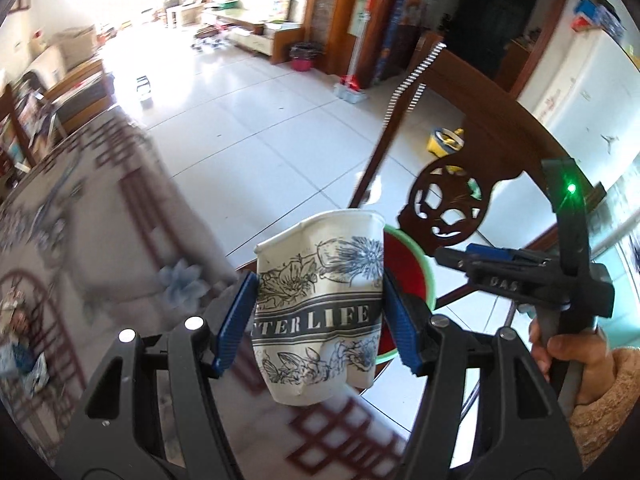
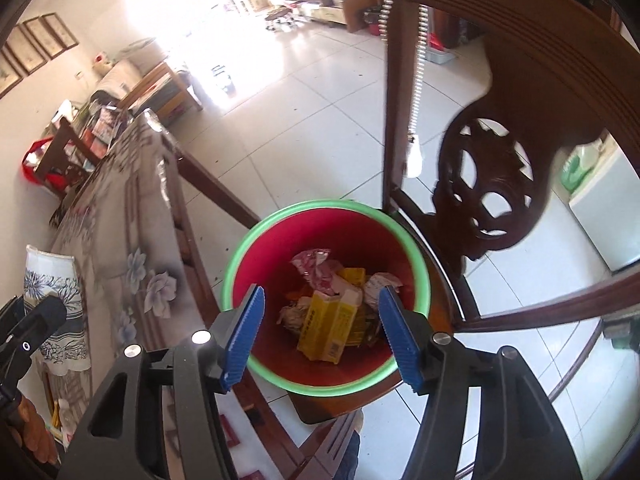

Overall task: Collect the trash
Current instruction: 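Open the right tool to drop the cigarette box while the left tool holds the cup, then open the left tool over the red bucket to drop the paper cup, then move both open tools back over the table trash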

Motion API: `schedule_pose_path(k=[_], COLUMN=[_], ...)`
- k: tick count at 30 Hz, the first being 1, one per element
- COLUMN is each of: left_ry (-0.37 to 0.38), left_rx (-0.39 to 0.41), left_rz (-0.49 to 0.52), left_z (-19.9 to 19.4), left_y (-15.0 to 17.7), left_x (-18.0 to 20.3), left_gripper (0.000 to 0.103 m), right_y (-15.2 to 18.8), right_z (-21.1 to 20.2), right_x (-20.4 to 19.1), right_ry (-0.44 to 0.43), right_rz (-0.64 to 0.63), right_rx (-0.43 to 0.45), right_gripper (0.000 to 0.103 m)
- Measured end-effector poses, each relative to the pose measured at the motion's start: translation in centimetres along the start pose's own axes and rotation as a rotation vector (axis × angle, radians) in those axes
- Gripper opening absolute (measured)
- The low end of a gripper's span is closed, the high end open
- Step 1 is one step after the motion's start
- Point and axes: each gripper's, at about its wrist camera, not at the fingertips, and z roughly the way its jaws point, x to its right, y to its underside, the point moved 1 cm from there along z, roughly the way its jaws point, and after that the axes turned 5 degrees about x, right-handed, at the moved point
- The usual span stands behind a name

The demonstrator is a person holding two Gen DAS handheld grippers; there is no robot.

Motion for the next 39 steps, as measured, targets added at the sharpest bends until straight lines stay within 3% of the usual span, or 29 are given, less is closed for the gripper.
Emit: schedule_pose_path(k=[8,13,18,22,28,34,39], left_ry=[0.060,0.074,0.066,0.012,-0.135,-0.324,-0.412], left_rx=[-0.007,-0.006,0.004,0.028,0.050,0.021,-0.009], left_rz=[0.082,0.078,0.048,0.007,-0.138,-0.315,-0.432], left_z=[2.6,3.4,2.1,-0.4,-5.9,-11.6,-15.3], left_y=[-1.6,-2.1,-1.4,0.3,4.9,11.9,17.0], left_x=[3.4,3.7,2.6,0.4,-6.5,-15.1,-20.5], left_gripper=[0.061,0.071,0.071,0.071,0.071,0.071,0.071], right_y=[1.2,1.9,2.5,2.8,3.6,5.4,7.9], right_z=[-0.9,-1.5,-2.2,-2.6,-2.2,-2.1,-1.7], right_x=[1.7,1.9,1.2,-0.6,-5.3,-11.6,-17.5], right_ry=[0.026,0.032,0.028,0.009,-0.035,-0.093,-0.136], right_rz=[0.042,0.050,0.041,0.006,-0.086,-0.188,-0.275], right_rx=[-0.001,-0.002,0.004,0.006,-0.009,-0.029,-0.059], right_gripper=[0.059,0.059,0.059,0.059,0.059,0.059,0.063])
